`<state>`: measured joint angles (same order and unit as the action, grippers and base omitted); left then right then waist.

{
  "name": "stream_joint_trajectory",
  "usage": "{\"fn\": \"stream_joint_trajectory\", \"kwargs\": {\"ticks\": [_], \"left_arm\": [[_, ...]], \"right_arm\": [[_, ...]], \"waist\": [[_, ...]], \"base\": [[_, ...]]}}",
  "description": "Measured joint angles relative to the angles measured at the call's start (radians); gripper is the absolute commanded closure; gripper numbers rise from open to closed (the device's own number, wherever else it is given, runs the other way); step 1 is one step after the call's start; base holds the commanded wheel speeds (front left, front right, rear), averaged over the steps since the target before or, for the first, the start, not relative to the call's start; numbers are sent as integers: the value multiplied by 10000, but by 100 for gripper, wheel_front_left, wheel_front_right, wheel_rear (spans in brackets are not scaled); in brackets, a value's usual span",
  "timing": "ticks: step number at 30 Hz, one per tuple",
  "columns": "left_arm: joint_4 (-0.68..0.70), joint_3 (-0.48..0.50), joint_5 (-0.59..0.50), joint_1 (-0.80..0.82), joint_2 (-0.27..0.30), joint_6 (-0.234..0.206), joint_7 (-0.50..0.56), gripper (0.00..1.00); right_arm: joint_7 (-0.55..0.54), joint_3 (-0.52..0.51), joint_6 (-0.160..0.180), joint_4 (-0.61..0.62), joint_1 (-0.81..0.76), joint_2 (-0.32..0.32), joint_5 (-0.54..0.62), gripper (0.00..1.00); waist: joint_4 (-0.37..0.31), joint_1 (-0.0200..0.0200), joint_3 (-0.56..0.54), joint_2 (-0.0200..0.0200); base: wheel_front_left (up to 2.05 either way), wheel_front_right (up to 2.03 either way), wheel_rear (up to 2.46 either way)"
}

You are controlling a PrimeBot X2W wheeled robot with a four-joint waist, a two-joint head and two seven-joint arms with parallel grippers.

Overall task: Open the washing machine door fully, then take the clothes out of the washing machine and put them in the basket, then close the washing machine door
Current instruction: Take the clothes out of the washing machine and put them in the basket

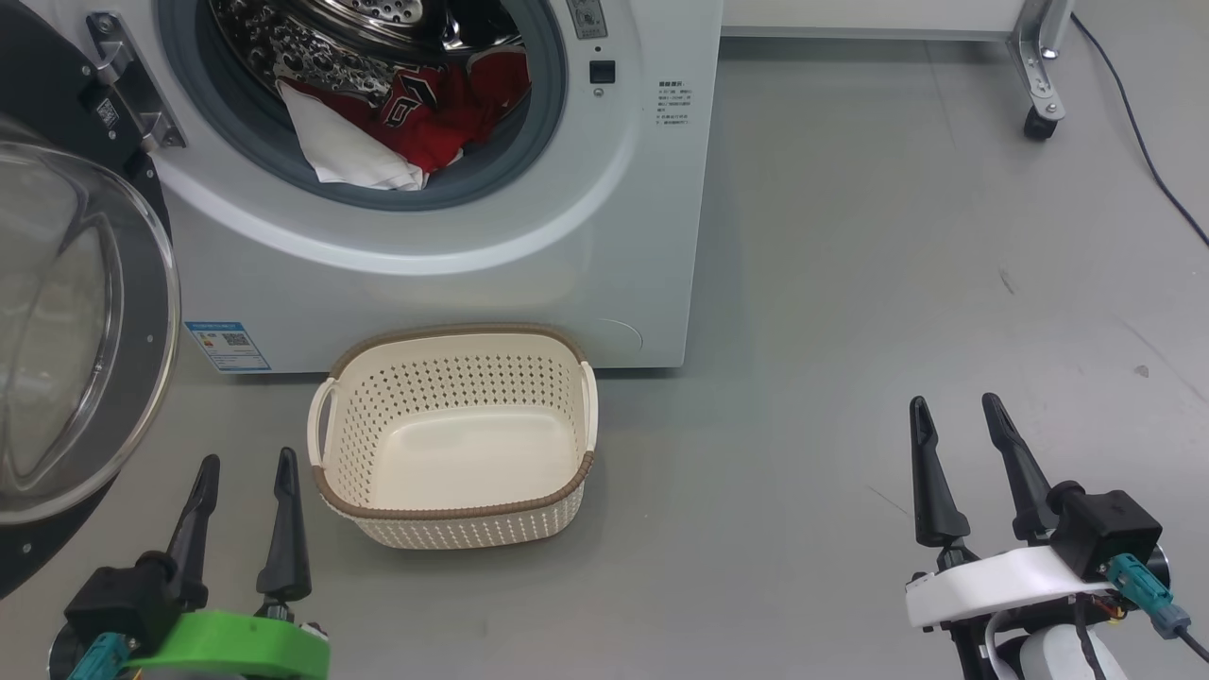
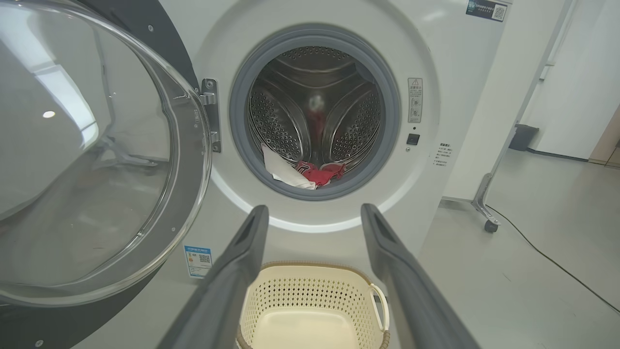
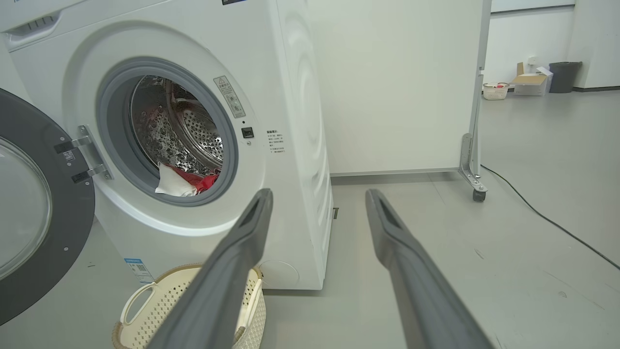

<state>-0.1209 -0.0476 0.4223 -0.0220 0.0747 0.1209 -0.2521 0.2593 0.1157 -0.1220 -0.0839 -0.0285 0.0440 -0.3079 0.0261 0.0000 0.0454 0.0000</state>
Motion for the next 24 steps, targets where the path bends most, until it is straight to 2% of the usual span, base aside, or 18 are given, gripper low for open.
{"fn": "stream_joint_trajectory", "kwargs": {"ticks": [24], "left_arm": [[322,36,-75,-33,81,2,0,0]], "right_arm": [[0,-25,0,4,0,-8,0,0]], "waist": [[115,0,108,0]], "base": [[117,-117,0]]}}
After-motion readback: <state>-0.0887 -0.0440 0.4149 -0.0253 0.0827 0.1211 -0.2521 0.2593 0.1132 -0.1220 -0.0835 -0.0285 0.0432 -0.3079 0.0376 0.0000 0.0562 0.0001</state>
